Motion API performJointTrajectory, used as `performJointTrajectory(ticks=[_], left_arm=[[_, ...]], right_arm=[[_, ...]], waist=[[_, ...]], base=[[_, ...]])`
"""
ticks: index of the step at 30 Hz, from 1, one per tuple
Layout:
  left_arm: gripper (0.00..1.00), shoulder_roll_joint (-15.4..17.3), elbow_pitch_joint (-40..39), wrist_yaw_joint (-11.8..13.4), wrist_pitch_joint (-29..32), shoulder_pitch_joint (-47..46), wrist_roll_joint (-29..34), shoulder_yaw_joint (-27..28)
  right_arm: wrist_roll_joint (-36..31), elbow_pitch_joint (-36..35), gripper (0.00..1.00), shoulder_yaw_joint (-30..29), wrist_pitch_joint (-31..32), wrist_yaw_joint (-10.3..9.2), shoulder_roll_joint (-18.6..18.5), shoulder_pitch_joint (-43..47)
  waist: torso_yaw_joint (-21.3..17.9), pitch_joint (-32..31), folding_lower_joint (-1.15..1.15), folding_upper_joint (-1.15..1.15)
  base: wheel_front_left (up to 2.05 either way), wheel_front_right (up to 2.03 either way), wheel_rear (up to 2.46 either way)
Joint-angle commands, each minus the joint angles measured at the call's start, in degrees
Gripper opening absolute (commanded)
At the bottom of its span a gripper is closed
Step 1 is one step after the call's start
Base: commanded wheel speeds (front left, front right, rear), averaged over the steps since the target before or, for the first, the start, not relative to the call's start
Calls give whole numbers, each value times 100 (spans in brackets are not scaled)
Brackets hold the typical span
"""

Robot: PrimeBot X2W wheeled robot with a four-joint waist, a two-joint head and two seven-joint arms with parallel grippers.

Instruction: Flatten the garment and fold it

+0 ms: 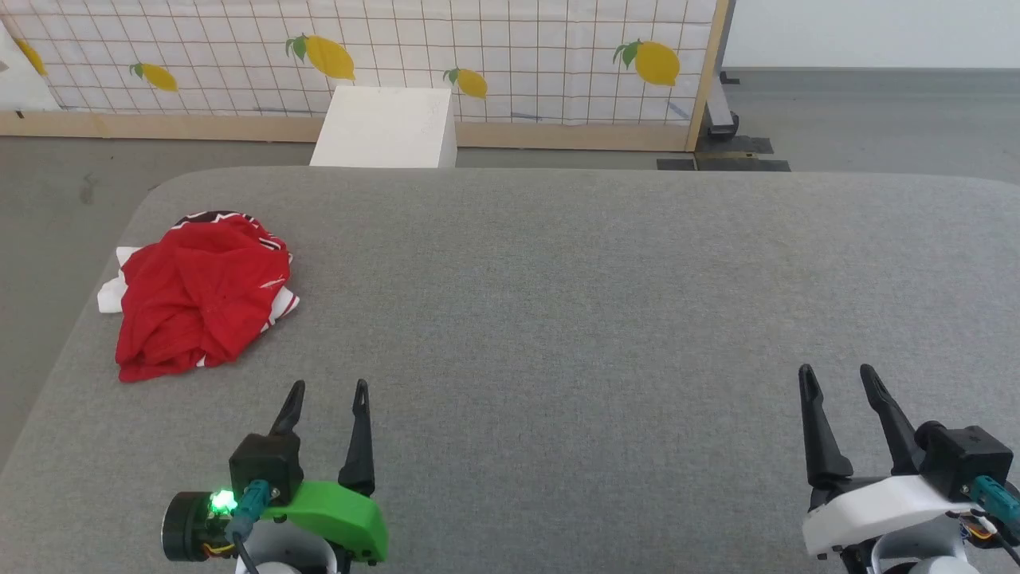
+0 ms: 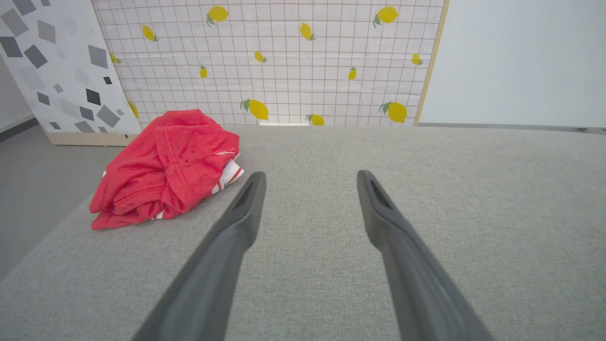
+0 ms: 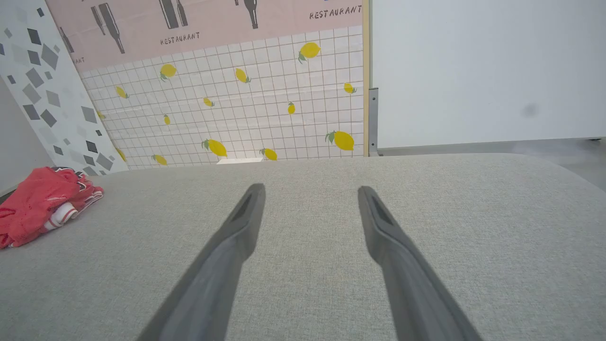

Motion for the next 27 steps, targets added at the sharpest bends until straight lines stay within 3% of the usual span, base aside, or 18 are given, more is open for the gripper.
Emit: performJointTrajectory(ticks=[1,11,27], left_arm=[[100,-17,38,15,-66,32,-21,-12],[100,-20,131,37,-207,11,-105,-57],[100,24,152,93,-418,31,-173,159]], right_arm=[[66,32,100,-21,-75,-6,12,78],[136,138,100,-53,-217,-7,14,68],[31,383,100,180,-429,-9,16,6]], waist=[[-2,-2,0,0],[82,0,0,0],[1049,-102,0,0]], base=[[0,0,0],[0,0,0],[0,0,0]])
